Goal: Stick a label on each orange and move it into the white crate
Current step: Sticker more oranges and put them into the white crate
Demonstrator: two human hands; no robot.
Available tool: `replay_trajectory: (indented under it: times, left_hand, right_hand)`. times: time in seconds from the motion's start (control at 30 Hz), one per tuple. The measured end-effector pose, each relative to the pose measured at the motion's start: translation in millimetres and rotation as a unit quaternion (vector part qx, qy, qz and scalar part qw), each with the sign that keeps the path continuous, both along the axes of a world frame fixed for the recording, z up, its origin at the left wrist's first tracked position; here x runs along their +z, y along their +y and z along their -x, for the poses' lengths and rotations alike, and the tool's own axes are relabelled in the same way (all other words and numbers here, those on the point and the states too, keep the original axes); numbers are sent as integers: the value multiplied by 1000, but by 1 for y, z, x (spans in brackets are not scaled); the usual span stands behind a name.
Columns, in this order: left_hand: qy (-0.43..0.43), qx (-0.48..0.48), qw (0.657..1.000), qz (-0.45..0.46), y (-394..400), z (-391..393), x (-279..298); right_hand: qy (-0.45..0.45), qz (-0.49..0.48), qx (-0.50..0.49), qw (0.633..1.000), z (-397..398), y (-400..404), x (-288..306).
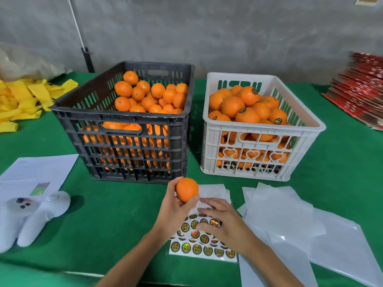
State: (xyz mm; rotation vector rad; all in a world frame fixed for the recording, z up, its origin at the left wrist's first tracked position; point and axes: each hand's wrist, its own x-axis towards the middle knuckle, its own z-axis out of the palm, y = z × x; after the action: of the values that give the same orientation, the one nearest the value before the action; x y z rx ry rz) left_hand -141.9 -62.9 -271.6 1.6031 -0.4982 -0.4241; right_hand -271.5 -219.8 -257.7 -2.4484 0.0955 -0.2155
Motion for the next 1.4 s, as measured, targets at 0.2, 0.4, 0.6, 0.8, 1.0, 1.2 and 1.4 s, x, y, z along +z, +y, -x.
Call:
replay_trajectory:
  times: [0.2,0.4,0.6,0.8,1.0,1.2,1.4]
  left_hand:
    - [-15,-7,1000,-13,-1,4,1]
    - [-29,-15,999,-9,-1,5,-1]
    - [-27,-20,999,0,0,5,-2]
    - [-26,-25,999,3,-1,5,-3]
    - [-22,-25,999,-1,-1,4,-3]
    - [-27,-21,999,-6,-1,3,-5]
    - [-24,-24,999,-4,-1,3,-5]
  right_hand:
    - [-27,-108,-55,992,-2,1,-1]
    - [12,-181,-76,980,-4,0,0]
    - [22,-182,-64,981,-4,-1,0]
    - [13,-178,-59,982,-2,0,0]
    - [0,-181,-77,980,-5,0,-1]
    - [-9,-51,-38,998,1,0,-2]
    - [-68,101,6,993,-2,-3,-3]
